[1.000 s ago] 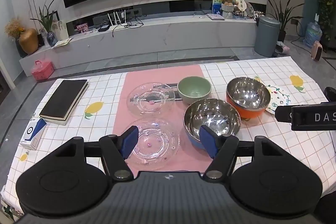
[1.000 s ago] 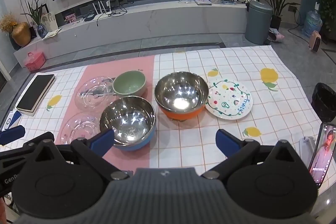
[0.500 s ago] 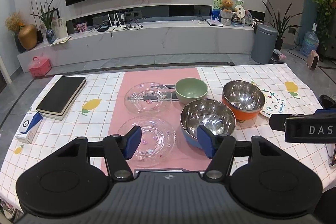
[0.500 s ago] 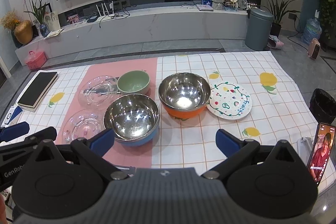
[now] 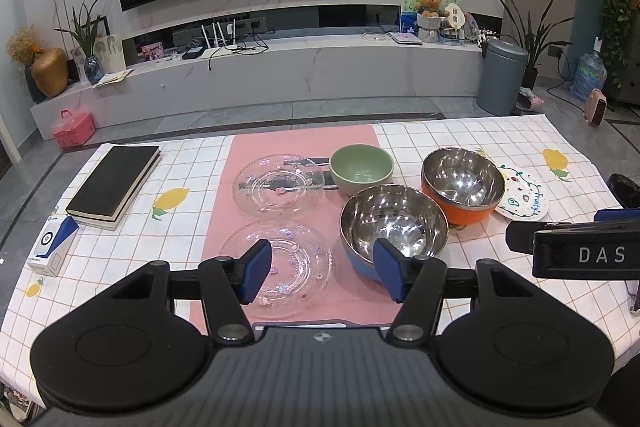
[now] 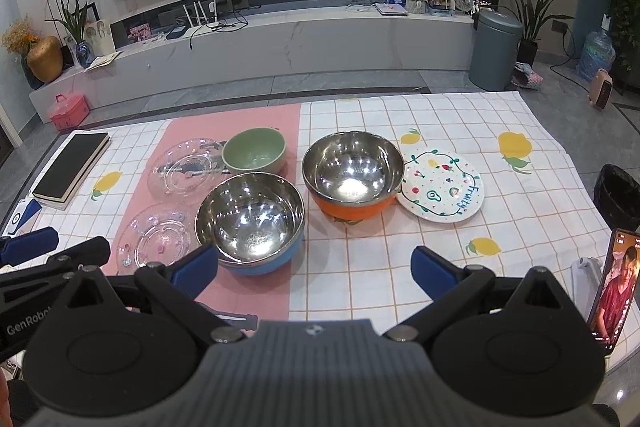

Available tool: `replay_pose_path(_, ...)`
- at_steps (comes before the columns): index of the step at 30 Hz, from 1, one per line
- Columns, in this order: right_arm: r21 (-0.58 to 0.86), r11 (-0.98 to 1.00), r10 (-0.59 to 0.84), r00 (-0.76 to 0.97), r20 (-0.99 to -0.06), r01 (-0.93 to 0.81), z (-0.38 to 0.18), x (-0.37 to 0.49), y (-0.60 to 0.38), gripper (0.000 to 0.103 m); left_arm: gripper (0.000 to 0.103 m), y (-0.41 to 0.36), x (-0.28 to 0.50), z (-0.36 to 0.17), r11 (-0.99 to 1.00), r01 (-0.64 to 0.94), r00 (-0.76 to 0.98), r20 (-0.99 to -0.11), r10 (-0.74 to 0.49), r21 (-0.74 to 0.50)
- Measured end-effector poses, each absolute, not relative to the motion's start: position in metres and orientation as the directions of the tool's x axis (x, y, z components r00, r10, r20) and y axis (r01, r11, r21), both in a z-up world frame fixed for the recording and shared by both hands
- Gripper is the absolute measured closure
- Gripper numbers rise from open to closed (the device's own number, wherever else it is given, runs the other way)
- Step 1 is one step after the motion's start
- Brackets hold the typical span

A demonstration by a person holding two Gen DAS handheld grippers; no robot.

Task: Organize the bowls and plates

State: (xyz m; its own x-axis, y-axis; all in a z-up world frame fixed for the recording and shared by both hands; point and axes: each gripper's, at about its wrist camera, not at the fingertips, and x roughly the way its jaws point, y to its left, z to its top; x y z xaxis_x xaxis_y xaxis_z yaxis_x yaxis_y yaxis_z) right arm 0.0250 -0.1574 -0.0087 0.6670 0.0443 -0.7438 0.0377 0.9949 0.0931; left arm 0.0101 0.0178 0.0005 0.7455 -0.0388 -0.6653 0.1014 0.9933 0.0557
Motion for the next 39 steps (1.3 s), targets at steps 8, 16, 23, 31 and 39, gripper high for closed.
replay_pose_path(8,0.091,0.995,0.034,0.668,-0.743,0.05,-0.0079,0.0264,-0.1633,0.003,0.033,0.0141,0.0134,0.0004,0.993,0.109,0.744,-0.667,-0.048,0.05)
replay_pose_path(16,0.085,0.995,0.03,0.67,-0.742,0.051,-0.0088,0.0279,-0.1643,0.002,0.033,0.0133,0.014,0.0,0.993,0.109,0.745,-0.665,-0.047,0.052)
replay_pose_path(23,0.084,0.996,0.034,0.668,-0.743,0.043,-0.0103,0.0287,-0.1597,0.003,0.033,0.0122,0.0156,-0.0002,0.993,0.103,0.743,-0.668,-0.042,0.052)
replay_pose_path(31,0.085,0.996,0.045,0.662,-0.748,0.029,-0.013,0.0297,-0.1556,0.002,0.033,0.0205,0.0165,-0.0034,0.995,0.086,0.738,-0.673,-0.034,0.044)
replay_pose_path(39,0.088,0.996,0.043,0.661,-0.749,0.034,-0.0133,0.0294,-0.158,0.002,0.033,0.0211,0.0164,-0.0048,0.995,0.09,0.74,-0.672,-0.036,0.046)
